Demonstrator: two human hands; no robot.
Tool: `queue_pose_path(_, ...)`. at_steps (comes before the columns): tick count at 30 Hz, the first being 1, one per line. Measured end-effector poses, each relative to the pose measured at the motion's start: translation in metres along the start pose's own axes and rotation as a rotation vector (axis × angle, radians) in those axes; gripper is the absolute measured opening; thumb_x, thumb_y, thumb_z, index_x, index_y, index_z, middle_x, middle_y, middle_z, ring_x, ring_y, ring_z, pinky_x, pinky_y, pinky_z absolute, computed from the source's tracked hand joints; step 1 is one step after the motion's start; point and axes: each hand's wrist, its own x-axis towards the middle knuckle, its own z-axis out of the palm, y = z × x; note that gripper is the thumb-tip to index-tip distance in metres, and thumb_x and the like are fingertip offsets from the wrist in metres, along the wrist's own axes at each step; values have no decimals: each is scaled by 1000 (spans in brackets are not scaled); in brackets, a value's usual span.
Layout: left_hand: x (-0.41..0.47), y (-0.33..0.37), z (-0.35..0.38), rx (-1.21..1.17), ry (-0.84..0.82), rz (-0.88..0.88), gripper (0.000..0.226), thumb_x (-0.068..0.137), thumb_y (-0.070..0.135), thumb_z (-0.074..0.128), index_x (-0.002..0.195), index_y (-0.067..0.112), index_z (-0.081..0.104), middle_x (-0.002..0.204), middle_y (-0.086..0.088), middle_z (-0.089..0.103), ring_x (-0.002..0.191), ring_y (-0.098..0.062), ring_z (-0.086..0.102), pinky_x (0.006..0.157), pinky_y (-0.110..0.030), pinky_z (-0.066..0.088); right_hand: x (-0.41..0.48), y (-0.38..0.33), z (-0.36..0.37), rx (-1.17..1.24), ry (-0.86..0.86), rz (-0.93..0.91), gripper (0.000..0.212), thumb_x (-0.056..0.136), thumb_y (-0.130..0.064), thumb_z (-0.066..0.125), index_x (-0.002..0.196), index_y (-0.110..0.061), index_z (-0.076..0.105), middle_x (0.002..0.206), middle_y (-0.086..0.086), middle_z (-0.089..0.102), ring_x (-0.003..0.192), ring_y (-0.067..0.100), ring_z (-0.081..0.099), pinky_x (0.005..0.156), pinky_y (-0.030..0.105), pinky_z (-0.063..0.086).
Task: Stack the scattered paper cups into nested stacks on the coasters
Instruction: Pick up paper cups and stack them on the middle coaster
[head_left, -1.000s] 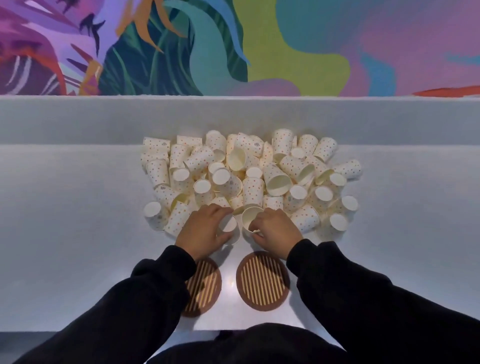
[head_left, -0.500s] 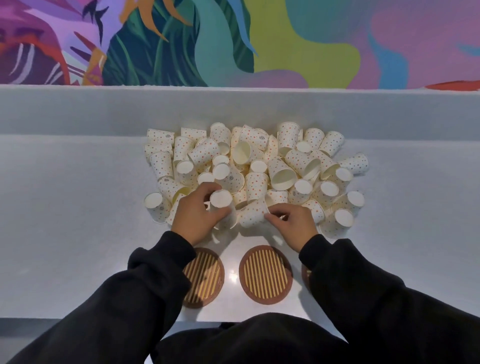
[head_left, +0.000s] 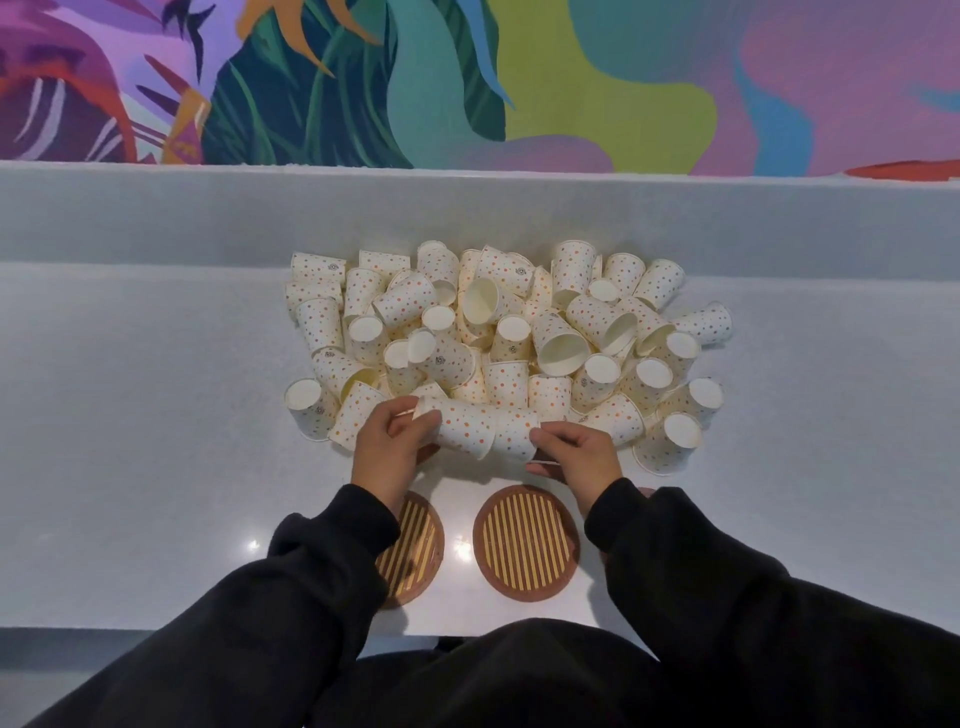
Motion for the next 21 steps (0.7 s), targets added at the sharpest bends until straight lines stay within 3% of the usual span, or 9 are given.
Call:
queue_pose_path(4,-3,-16,13,31,-66,-14,40,91,12,75,127,12,58,122,-12,67,109,-25,69,84,-33,61,-3,10,8,75,-40,67,10,94,-13,71,97,-8,78,105,17,76,96,32,75,86,41,62)
queue_pose_path(8,-6,-22,21,60,-114,1,40,90,10,76,126,11,58,119,-9,68,108,-23,68,88,-36,62,-4,19,8,-23,-76,25,12,88,-15,78,97,-6,79,103,15,76,100,33,74,94,53,58)
queue_pose_path(13,0,-21,20,163,-194,65,27,96,23,70,122,22,64,121,-4,68,111,-22,67,91,-41,61,-6,17,0,-8,-43,27,15,89,-12,76,97,2,76,108,22,73,97,33,74,93,50,59)
queue_pose_path(16,9,-10,23,400,-170,238,25,102,35,60,125,29,66,117,3,69,105,-15,66,88,-36,58,-8,11,-8,35,-15,36,20,94,-12,69,102,6,72,108,23,73,98,34,74,87,42,62)
queue_pose_path(18,21,-2,32,630,-182,411,29,101,31,58,130,29,63,110,7,69,98,-9,65,85,-29,52,-9,11,-14,76,28,72,18,97,-11,66,106,3,72,110,19,74,101,32,74,87,39,62)
queue_pose_path(21,39,10,55,881,-234,573,42,101,23,54,143,27,51,100,3,67,86,-13,65,81,-34,54,-10,17,-21,155,85,113,16,99,-10,63,105,3,70,113,20,73,103,33,73,86,39,62)
